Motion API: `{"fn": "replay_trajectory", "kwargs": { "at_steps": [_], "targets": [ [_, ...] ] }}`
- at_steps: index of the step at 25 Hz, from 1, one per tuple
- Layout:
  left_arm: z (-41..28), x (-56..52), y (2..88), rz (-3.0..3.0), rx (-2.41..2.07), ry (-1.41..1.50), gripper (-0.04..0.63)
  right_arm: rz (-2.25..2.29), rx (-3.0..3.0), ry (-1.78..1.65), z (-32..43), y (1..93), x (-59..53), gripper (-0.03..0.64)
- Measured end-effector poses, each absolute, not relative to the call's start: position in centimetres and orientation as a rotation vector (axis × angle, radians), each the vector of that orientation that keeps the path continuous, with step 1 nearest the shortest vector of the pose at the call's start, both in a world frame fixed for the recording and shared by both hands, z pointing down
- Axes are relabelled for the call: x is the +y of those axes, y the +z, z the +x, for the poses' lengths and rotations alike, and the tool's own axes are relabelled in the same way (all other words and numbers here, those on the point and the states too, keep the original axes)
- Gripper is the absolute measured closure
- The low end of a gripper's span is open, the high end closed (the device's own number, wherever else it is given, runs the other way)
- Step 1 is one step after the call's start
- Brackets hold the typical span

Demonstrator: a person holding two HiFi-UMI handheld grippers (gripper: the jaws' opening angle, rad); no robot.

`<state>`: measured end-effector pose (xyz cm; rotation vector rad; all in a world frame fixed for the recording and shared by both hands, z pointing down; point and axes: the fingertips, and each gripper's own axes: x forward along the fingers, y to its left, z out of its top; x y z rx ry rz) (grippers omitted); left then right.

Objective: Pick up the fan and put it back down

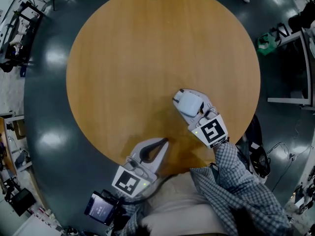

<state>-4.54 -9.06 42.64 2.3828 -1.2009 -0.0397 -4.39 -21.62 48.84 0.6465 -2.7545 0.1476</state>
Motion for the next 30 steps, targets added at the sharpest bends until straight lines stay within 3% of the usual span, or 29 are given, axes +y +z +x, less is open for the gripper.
{"fn": "replay_trajectory", "kwargs": {
  "at_steps": [30],
  "targets": [
    [-2.5,-6.7,33.9,2.724,-1.039,-0.125,0.595,0.962,-2.743,0.038,-0.9,37.9,-16.9,0.480]
  ]
}}
